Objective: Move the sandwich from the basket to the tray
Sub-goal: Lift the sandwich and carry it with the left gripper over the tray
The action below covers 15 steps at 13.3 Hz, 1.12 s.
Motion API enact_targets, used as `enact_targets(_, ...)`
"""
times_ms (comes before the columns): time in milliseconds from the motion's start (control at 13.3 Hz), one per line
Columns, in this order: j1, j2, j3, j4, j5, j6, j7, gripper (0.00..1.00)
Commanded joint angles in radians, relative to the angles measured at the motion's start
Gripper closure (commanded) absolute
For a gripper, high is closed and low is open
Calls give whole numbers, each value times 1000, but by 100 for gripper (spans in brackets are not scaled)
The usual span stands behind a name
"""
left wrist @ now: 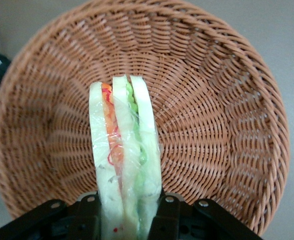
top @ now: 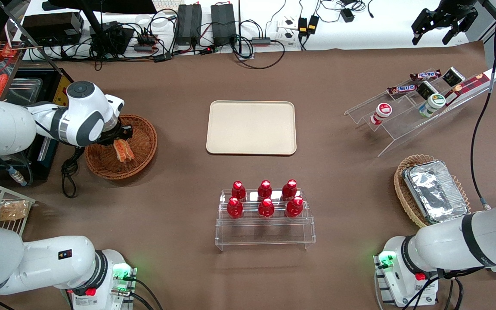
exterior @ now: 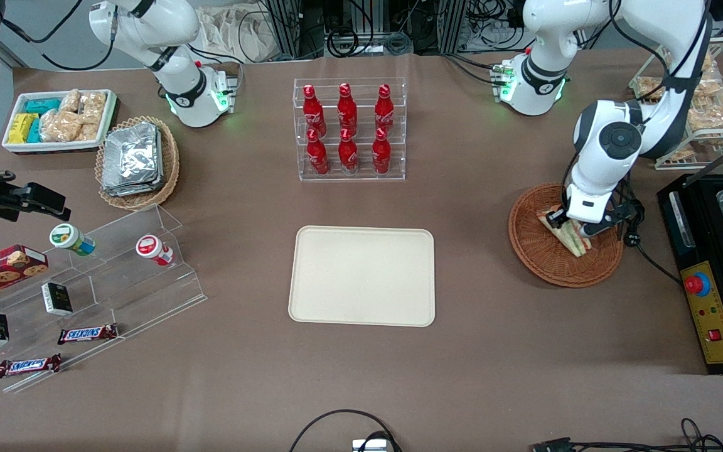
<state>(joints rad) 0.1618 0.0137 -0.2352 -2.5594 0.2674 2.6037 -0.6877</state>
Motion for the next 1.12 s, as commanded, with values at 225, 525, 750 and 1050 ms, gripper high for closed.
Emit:
enact_targets(225,-40,-72,-13,5,6,-42,253,68)
enact_targets(525,-142,-60,-13,44,-19,-40,307,68)
enact_targets(750,-234,-43,-13,112,-195,-42,390,68)
enact_targets(1050,-341,34,-13,223,-293,-43,413,68)
